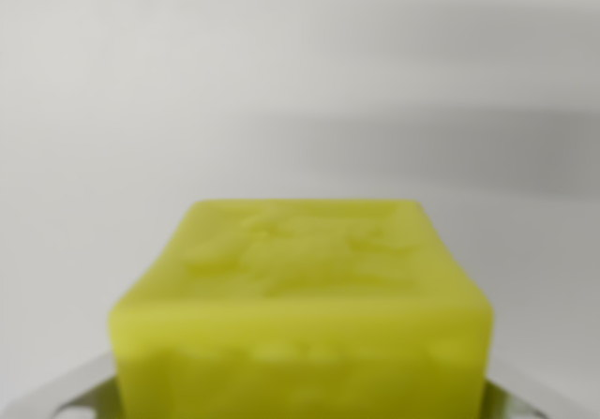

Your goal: Pick yellow cube

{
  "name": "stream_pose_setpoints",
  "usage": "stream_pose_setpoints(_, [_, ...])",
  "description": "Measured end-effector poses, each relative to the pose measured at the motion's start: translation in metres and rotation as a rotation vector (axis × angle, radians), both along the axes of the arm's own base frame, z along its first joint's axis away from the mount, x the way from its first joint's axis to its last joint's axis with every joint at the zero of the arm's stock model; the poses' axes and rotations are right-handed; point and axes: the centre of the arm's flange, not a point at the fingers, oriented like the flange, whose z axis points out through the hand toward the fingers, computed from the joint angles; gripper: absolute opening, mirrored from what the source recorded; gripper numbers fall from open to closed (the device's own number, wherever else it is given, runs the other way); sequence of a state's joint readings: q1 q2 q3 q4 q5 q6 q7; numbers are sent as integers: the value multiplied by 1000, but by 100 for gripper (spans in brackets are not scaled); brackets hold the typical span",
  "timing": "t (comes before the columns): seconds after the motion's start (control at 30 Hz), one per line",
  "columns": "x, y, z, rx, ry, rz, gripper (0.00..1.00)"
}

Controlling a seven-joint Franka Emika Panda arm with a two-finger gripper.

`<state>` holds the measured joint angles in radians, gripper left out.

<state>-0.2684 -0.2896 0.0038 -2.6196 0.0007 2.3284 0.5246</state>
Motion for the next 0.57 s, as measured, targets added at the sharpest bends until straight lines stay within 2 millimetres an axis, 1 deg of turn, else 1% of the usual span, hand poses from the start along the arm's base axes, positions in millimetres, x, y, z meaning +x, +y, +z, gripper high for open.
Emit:
stream_pose_setpoints(0.3, [0, 0, 14, 0, 0, 0, 0])
stream_pose_setpoints(0.57, [0, 0, 16, 0, 0, 0, 0])
